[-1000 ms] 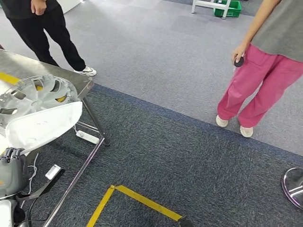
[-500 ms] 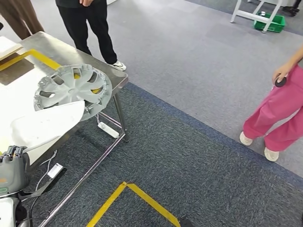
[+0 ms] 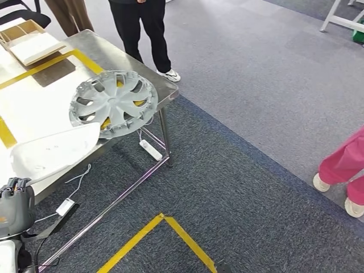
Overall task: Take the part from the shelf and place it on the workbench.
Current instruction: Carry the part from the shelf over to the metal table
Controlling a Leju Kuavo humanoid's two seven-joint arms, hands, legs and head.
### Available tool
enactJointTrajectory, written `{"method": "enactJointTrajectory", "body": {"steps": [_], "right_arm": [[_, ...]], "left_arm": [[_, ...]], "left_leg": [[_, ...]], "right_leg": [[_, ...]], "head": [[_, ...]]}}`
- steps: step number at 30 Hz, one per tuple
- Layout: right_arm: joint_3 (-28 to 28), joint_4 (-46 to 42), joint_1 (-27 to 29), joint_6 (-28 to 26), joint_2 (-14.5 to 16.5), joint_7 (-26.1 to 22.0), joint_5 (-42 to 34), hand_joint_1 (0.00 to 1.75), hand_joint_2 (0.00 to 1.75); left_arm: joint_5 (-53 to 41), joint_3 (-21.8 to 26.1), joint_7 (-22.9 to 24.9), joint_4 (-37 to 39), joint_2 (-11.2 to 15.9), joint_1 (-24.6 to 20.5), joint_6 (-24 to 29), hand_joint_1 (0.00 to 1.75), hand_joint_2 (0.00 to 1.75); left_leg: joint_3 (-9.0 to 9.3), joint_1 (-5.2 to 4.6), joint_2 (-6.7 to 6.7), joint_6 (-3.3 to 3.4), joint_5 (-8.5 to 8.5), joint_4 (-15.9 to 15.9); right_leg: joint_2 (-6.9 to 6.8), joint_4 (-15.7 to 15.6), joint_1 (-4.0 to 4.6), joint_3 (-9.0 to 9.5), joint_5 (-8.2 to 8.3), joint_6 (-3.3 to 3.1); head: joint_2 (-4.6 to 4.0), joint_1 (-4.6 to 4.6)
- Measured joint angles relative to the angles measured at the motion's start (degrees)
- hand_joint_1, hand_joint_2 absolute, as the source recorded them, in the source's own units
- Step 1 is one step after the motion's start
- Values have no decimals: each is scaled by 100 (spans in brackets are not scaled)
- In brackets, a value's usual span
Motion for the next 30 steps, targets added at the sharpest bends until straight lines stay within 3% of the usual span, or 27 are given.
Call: {"method": "enactJointTrajectory", "body": {"steps": [2, 3, 5, 7, 9, 11, 12, 14, 16, 18, 20, 22, 24, 26, 27, 28, 30], "right_arm": [[0, 0, -2, 1, -1, -1, -5, 0, 175], [0, 0, -4, 1, -2, -2, -7, 0, 175], [0, 0, -16, 1, -2, -2, -9, 0, 175], [0, 0, -28, 1, -2, -5, -11, 0, 175], [-1, 0, -28, 0, -2, -9, -22, 0, 175], [-3, 0, -34, -1, -2, -12, -35, 0, 175], [-4, 0, -42, -1, -3, -12, -40, 0, 175], [-3, 0, -49, 1, -4, -8, -41, 0, 175], [-2, 0, -32, 1, -4, -4, -42, 0, 175], [-2, 0, -25, 1, -4, -4, -42, 0, 175], [-2, -1, -30, 2, 0, -4, -42, 0, 175], [-2, -1, -31, 2, 4, -7, -41, 0, 175], [-2, -1, -18, 1, 4, -9, -42, 0, 175], [-2, -1, 0, 1, 3, -10, -46, 0, 175], [-2, 0, 7, 1, 3, -11, -50, 0, 175], [-2, 0, 8, 1, 3, -13, -54, 0, 175], [-3, 0, -2, 5, 3, -21, -68, 0, 175]], "left_arm": [[0, -8, 8, 3, -5, -18, 0, 175, 175], [0, -12, 13, 6, -8, -18, 0, 175, 175], [0, -17, 25, 16, -8, -2, 0, 175, 175], [-1, -20, 39, 25, -9, -5, 1, 175, 175], [-1, -31, 48, 31, -16, -23, 2, 175, 175], [-1, -48, 51, 48, -23, -28, 1, 175, 175], [-1, -57, 52, 60, -24, -27, 1, 175, 175], [-1, -78, 54, 78, -26, -27, 0, 175, 175], [-1, -93, 55, 84, -26, -31, 0, 175, 175], [-1, -99, 60, 89, -24, -38, 0, 175, 175], [0, -101, 62, 97, -17, -28, 0, 175, 175], [0, -102, 65, 106, -9, -22, 1, 175, 175], [0, -104, 78, 114, -14, -49, 1, 175, 175], [0, -111, 100, 128, -23, -59, 0, 175, 175], [0, -116, 108, 138, -24, -53, 0, 175, 175], [0, -122, 118, 149, -24, -49, 0, 175, 175], [0, -135, 150, 163, -20, -47, 0, 175, 175]], "left_leg": [[274, -32, 199, 54, 111, -508], [299, -52, 211, 89, 84, -575], [293, -44, 70, 169, 86, -597], [301, -17, -54, 237, 97, -612], [302, -1, -174, 286, 99, -615], [301, -3, -309, 306, 97, -613], [304, -5, -381, 308, 96, -611], [316, 0, -534, 302, 96, -608], [306, 0, -681, 268, 96, -593], [258, 11, -800, 195, 120, -584], [222, 31, -887, 121, 152, -597], [147, 19, -703, 60, 51, -457], [-122, 6, -388, 7, -268, 103], [-460, 15, -273, -26, -547, 794], [-534, 18, -258, -34, -557, 948], [-494, 19, -252, -36, -458, 882], [-116, 20, -216, -25, -94, 212]], "right_leg": [[-104, 3, 42, 36, -45, 58], [-160, -6, 62, 56, -62, 86], [-238, -25, 57, 96, -96, 144], [-33, 189, 38, 11, -245, 210], [278, 891, 26, -339, -571, 247], [371, 1587, 25, -727, -793, 250], [377, 1672, 26, -801, -752, 242], [433, 1203, 19, -633, -384, 210], [685, 429, -14, -301, -37, 173], [858, 79, -29, -136, 37, 135], [772, 57, -22, -107, 40, 79], [647, 18, -34, -80, 64, 14], [507, -10, -32, -62, 70, -34], [358, -11, -19, -61, 59, -60], [292, -10, -16, -58, 52, -63], [242, -9, -15, -51, 44, -58], [168, -8, -15, -25, 25, -31]], "head": [[0, -1], [0, -1], [0, 5], [0, 22], [0, 46], [0, 50], [0, 50], [0, 50], [0, 48], [0, 43], [0, 42], [0, 17], [0, -14], [0, -21], [1, -22], [1, -21], [1, -21]]}}
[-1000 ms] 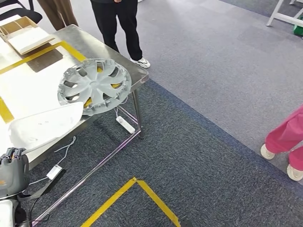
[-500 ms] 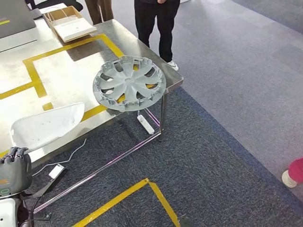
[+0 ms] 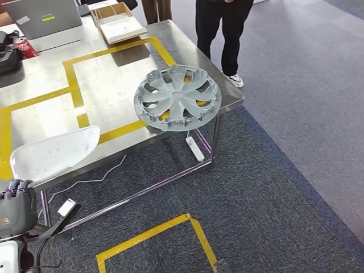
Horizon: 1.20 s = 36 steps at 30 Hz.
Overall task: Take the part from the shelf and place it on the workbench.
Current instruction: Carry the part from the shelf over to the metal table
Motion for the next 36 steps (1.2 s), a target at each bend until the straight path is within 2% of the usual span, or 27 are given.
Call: {"method": "enactJointTrajectory", "body": {"steps": [2, 3, 6, 7, 12, 16, 19, 21, 23, 24, 26, 27, 28, 29, 30, 31, 32, 33, 34, 35, 36], "right_arm": [[-5, 0, -23, 19, 0, -15, -24, 0, 175], [-11, 0, -30, 37, 0, -22, -36, 0, 175], [-25, 0, -32, 80, 0, -33, -44, 0, 175], [-26, 0, -32, 84, 0, -34, -44, 0, 175], [-30, 0, -29, 84, 0, -34, -82, 0, 175], [-30, 0, -30, 84, 0, -33, -99, 0, 175], [-30, 0, -28, 83, 0, -32, -108, 0, 175], [-30, 0, -27, 81, 7, -31, -115, 0, 175], [-30, 0, -30, 77, 16, -27, -116, 0, 175], [-30, 0, -33, 75, 17, -26, -117, 0, 175], [-29, 0, -40, 75, 17, -26, -122, 0, 175], [-30, 0, -45, 74, 16, -33, -127, 0, 175], [-31, 0, -53, 74, 15, -37, -130, 0, 175], [-32, 0, -58, 73, 13, -40, -134, 0, 175], [-33, 1, -61, 73, 10, -43, -134, 0, 175], [-34, 2, -59, 73, 7, -39, -134, 0, 175], [-34, 3, -44, 73, 3, -36, -134, 0, 175], [-34, 2, -32, 78, 8, -32, -133, 0, 175], [-34, 2, -24, 83, 9, -26, -133, 0, 175], [-34, 2, -14, 87, 13, -24, -135, 0, 175], [-35, 1, -13, 91, 17, -26, -136, 0, 175]], "left_arm": [[0, -22, 88, 15, 5, -16, 0, 175, 175], [0, -45, 146, 32, 9, -26, 0, 175, 175], [-1, -139, 286, 102, 29, -51, -1, 175, 175], [-1, -172, 316, 125, 37, -63, -1, 175, 175], [-2, -380, 330, 314, 0, -136, 0, 175, 175], [-2, -413, 30, 474, -164, -147, 0, 175, 175], [-2, -365, -197, 568, -314, -148, 0, 175, 175], [-2, -286, -353, 650, -408, -157, 1, 175, 175], [-2, -209, -420, 728, -474, -179, 3, 175, 175], [-2, -191, -406, 762, -491, -198, 4, 175, 175], [-1, -179, -331, 832, -511, -238, 5, 175, 175], [-1, -180, -295, 867, -519, -253, 4, 175, 175], [-1, -185, -265, 902, -527, -259, 4, 175, 175], [-2, -194, -240, 933, -534, -257, 4, 175, 175], [-2, -202, -220, 961, -540, -256, 3, 175, 175], [-2, -211, -194, 985, -547, -256, 3, 175, 175], [-2, -219, -155, 1000, -553, -259, 3, 175, 175], [-2, -226, -96, 1009, -551, -269, 3, 175, 175], [-2, -237, -22, 1014, -544, -282, 4, 175, 175], [-2, -252, 65, 1020, -531, -298, 5, 175, 175], [-2, -273, 157, 1027, -511, -316, 5, 175, 175]], "left_leg": [[371, -15, 63, 39, 176, -654], [451, -18, 86, 59, 182, -803], [469, -20, 84, 96, 170, -851], [471, -24, 83, 105, 165, -851], [466, -38, 83, 160, 160, -846], [458, -47, 83, 174, 166, -841], [453, -50, 83, 192, 179, -841], [467, -59, 74, 266, 147, -895], [560, -49, 42, 379, 101, -1036], [620, -35, 25, 414, 91, -1102], [710, -8, -5, 443, 98, -1145], [725, 2, -16, 437, 92, -1143], [741, 17, -28, 417, 77, -1139], [766, 40, -43, 384, 55, -1134], [801, 75, -61, 339, 26, -1125], [847, 124, -83, 278, -13, -1108], [886, 167, -105, 203, -66, -1075], [910, 203, -126, 121, -125, -1019], [899, 217, -141, 42, -163, -953], [865, 216, -156, -21, -186, -897], [836, 215, -165, -62, -189, -859]], "right_leg": [[-46, 6, 25, 8, -24, 46], [-56, 12, 45, -9, -37, 44], [-54, -4, 74, -43, -45, -31], [-52, -25, 72, -33, -34, -30], [-42, -100, 59, -6, 22, 70], [-40, -107, 47, 13, 38, 134], [-37, -107, 43, 42, 50, 157], [-48, -89, 28, 66, 126, 229], [-25, -9, 6, 49, 201, 327], [33, 103, -1, -11, 158, 337], [173, 623, -18, -308, -160, 300], [211, 993, -27, -517, -356, 278], [225, 1325, -41, -720, -493, 284], [227, 1498, -61, -843, -527, 306], [227, 1448, -89, -848, -431, 355], [227, 1203, -132, -751, -233, 437], [237, 834, -190, -590, 3, 535], [289, 498, -234, -447, 121, 638], [335, 280, -268, -340, 152, 645], [381, 205, -283, -310, 133, 602], [410, 244, -273, -331, 54, 514]], "head": [[-1, 2], [-1, 7], [-1, 24], [-1, 25], [-1, 24], [-1, 22], [-1, 21], [-1, 20], [-1, 26], [-1, 35], [-1, 60], [-1, 67], [-1, 73], [-1, 72], [-1, 71], [-1, 72], [-1, 74], [-1, 110], [-1, 148], [-1, 175], [-1, 197]]}}
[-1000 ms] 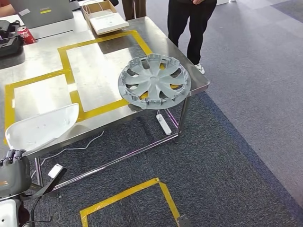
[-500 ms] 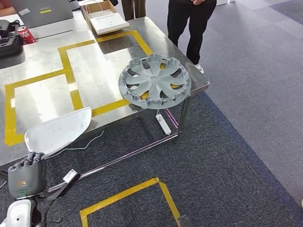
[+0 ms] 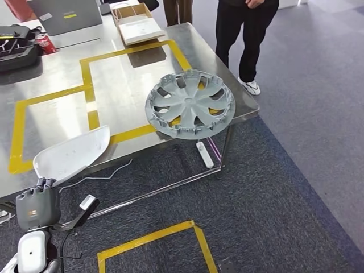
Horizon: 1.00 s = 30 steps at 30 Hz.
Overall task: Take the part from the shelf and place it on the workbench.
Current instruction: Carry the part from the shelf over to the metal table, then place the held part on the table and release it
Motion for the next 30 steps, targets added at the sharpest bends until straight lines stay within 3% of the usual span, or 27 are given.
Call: {"method": "enactJointTrajectory", "body": {"steps": [1, 3, 5, 7, 8, 9, 10, 12, 14, 17, 19, 20, 22, 23, 24, 25, 28, 30], "right_arm": [[-1, 1, -2, -2, -3, -2, -2, 0, 175], [-2, 2, -2, -7, -2, -9, -6, 0, 175], [-1, 3, 3, -13, -2, -11, -17, 0, 175], [-1, 3, 14, -16, -2, -12, -32, 0, 175], [-1, 3, 20, -16, -2, -12, -39, 0, 175], [-1, 3, 24, -16, -2, -12, -44, 0, 175], [-2, 3, 25, -16, -2, -13, -48, 0, 175], [-2, 3, 26, -16, 2, -14, -54, 0, 175], [-1, 3, 21, -12, 7, -14, -59, 0, 175], [1, 3, 19, -6, 9, -10, -64, 0, 175], [1, 3, 5, -14, 8, -10, -68, 0, 175], [1, 3, -4, -17, 7, -7, -74, 0, 175], [0, 3, -12, -20, 7, 25, -93, 0, 175], [-1, 3, -16, -22, 7, 48, -102, 0, 175], [-1, 3, -23, -24, 7, 71, -108, 0, 175], [-2, 3, -31, -26, 7, 91, -112, 0, 175], [-2, 3, -35, -27, 8, 121, -119, 0, 175], [-2, 3, -34, -26, 11, 121, -129, 0, 175]], "left_arm": [[0, -30, 86, 7, 17, -17, 1, 175, 175], [0, -100, 218, 19, 51, -59, 2, 175, 175], [-1, -149, 260, 21, 70, -83, 3, 175, 175], [-1, -174, 259, 27, 75, -82, 2, 175, 175], [-1, -185, 259, 33, 76, -80, 2, 175, 175], [-1, -196, 259, 40, 76, -81, 2, 175, 175], [-1, -205, 260, 47, 76, -82, 3, 175, 175], [-1, -216, 263, 57, 80, -85, 3, 175, 175], [-1, -219, 268, 62, 85, -96, 3, 175, 175], [0, -219, 273, 66, 81, -101, 5, 175, 175], [-1, -218, 274, 66, 77, -101, 7, 175, 175], [-1, -218, 273, 67, 74, -103, 7, 175, 175], [-1, -215, 261, 72, 57, -101, 8, 175, 175], [-1, -205, 240, 79, 40, -93, 8, 175, 175], [-1, -184, 200, 91, 17, -83, 7, 175, 175], [-1, -150, 143, 104, -12, -75, 7, 175, 175], [-1, -9, -48, 148, -118, -58, 6, 175, 175], [-1, 93, -147, 177, -186, -43, 4, 175, 175]], "left_leg": [[-32, 1, -4, -28, 19, 20], [-158, 17, 47, -57, 89, 233], [-541, -2, 127, -57, 44, 830], [-1029, -55, 153, -15, -217, 1479], [-1205, -87, 153, 23, -302, 1646], [-1297, -121, 153, 73, -274, 1649], [-1296, -162, 153, 141, -111, 1476], [-1111, -271, 155, 319, 441, 806], [-932, -352, 164, 447, 659, 303], [-808, -353, 156, 428, 617, 143], [-685, -316, 151, 442, 609, 55], [-628, -300, 152, 452, 592, 25], [-580, -306, 153, 477, 538, 19], [-563, -311, 151, 481, 511, 21], [-540, -317, 147, 483, 486, 22], [-510, -322, 143, 483, 461, 24], [-417, -341, 115, 449, 387, 41], [-414, -364, 102, 434, 367, 67]], "right_leg": [[-9, 55, 6, -12, -6, -114], [-28, 68, 30, 8, -23, -207], [-53, 12, 65, 105, -67, -277], [-76, -34, 119, 202, -123, -347], [-81, -48, 151, 254, -159, -381], [-81, -55, 184, 310, -200, -412], [-78, -62, 218, 376, -245, -437], [-72, -78, 268, 491, -338, -461], [-60, -92, 300, 553, -421, -433], [-82, -161, 311, 612, -515, -345], [-112, -21, 323, 614, -631, -284], [-124, 241, 324, 493, -755, -256], [-135, 990, 323, 23, -1034, -217], [-136, 1280, 323, -204, -1091, -208], [-136, 1376, 326, -338, -1030, -208], [-136, 1248, 328, -354, -851, -213], [-136, 179, 331, 11, -144, -274], [-129, -168, 329, 159, 6, -339]], "head": [[0, -8], [0, -28], [0, -36], [0, -39], [0, -41], [0, -40], [0, -41], [0, -37], [0, -42], [0, -61], [0, -37], [0, -24], [0, -7], [0, -7], [0, -7], [0, -7], [0, -7], [0, -14]]}}
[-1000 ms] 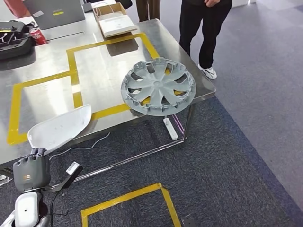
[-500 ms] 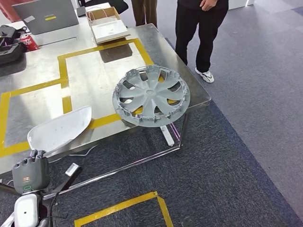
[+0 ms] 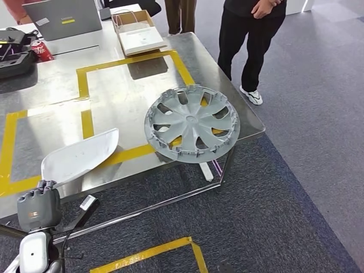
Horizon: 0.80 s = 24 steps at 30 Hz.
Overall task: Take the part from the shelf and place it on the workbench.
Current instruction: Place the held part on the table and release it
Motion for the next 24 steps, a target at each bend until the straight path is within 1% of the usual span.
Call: {"method": "enactJointTrajectory", "body": {"steps": [1, 2, 3, 4, 7, 11, 12, 19, 24], "right_arm": [[0, 0, 0, 0, 3, 0, -7, 0, 175], [0, 0, 3, 0, 5, 0, -13, 0, 175], [0, 0, 7, -1, 7, 0, -16, 0, 175], [0, 0, 9, -1, 8, 0, -21, 0, 175], [0, 0, 7, -2, 9, 2, -30, 0, 175], [0, 0, 7, -7, 9, 11, -36, 0, 175], [0, 0, 7, -8, 9, 16, -37, 0, 175], [0, 0, 8, -16, 8, 13, -36, 0, 175], [0, 1, 20, -13, -2, -135, -72, 0, 175]], "left_arm": [[0, 48, -39, 13, -29, 7, -1, 175, 175], [0, 91, -70, 24, -57, 13, -3, 175, 175], [0, 134, -92, 33, -83, 17, -5, 175, 175], [0, 172, -106, 39, -108, 18, -8, 175, 175], [0, 262, -136, 51, -173, 20, -14, 175, 175], [0, 332, -126, 66, -225, 24, -19, 175, 175], [0, 341, -102, 69, -232, 24, -23, 175, 175], [0, 341, 98, 71, -239, 23, -71, 175, 175], [0, 263, 174, 71, -239, 1, -159, 175, 175]], "left_leg": [[-7, -11, -2, 10, 0, 11], [-9, -12, -2, 27, 6, 8], [-5, -13, -1, 44, 9, 0], [2, -13, 0, 43, 11, -13], [16, -12, 1, 12, 18, -46], [18, -8, 0, -58, 18, -60], [18, -8, 0, -66, 18, -61], [17, -15, 0, -72, 18, -60], [17, -17, 1, -70, 18, -60]], "right_leg": [[6, -18, 0, 15, 4, -22], [11, -20, 1, 18, 15, -32], [14, -21, 3, 17, 17, -31], [17, -21, 6, 17, 14, -36], [15, -20, 8, 18, -1, -63], [12, -19, 14, 18, -7, -85], [12, -19, 15, 18, -7, -89], [11, -33, 5, 29, -2, -91], [10, -57, 2, 38, 6, -82]], "head": [[0, -3], [0, -6], [0, -5], [0, -5], [0, -5], [0, -3], [0, -3], [0, -2], [0, -1]]}}
